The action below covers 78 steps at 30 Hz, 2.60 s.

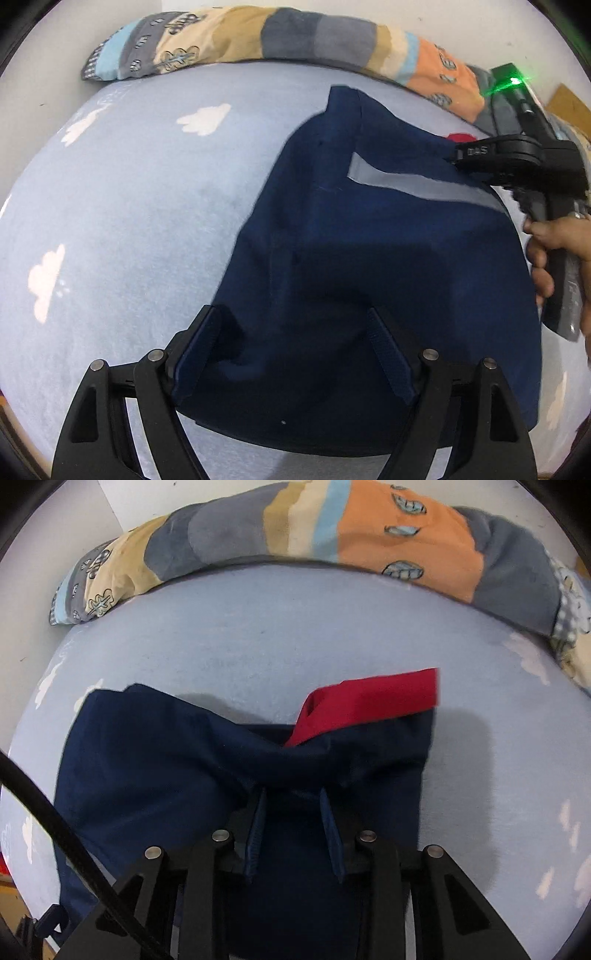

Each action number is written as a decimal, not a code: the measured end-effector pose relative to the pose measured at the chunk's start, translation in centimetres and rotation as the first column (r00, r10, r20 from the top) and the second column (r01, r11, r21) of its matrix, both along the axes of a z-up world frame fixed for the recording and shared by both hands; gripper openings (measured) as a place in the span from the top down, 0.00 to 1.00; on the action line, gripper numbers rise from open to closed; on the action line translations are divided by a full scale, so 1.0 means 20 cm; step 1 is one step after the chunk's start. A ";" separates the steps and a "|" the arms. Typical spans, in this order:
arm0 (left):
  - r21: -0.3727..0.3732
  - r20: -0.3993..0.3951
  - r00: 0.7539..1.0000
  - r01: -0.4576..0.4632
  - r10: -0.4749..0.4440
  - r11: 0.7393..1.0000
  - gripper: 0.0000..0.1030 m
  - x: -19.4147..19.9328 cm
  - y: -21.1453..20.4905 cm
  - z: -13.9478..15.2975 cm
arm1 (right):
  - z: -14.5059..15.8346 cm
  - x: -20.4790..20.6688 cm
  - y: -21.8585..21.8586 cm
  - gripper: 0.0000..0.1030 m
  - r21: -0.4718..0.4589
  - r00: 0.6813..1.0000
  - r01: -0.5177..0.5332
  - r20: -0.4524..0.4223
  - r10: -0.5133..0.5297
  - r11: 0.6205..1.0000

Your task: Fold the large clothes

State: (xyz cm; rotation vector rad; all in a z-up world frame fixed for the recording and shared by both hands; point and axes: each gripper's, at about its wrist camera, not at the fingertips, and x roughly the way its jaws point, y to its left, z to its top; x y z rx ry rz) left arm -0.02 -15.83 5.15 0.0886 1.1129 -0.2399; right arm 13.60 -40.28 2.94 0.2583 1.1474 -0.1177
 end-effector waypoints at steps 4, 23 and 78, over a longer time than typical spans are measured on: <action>-0.032 0.036 0.999 0.020 -0.019 0.999 0.21 -0.03 0.01 0.07 | 0.24 -0.21 0.02 0.48 0.080 0.988 -0.003 0.152 -0.009 0.997; -0.058 -0.012 0.999 0.030 -0.031 0.998 0.10 -0.04 0.02 0.03 | 0.25 -0.88 0.43 0.79 -0.034 0.989 -0.115 0.093 0.118 0.993; -0.095 0.151 0.985 0.095 -0.080 0.991 0.11 0.19 -0.29 0.28 | 0.28 -1.20 0.40 0.26 0.159 0.983 -0.121 0.159 0.095 0.980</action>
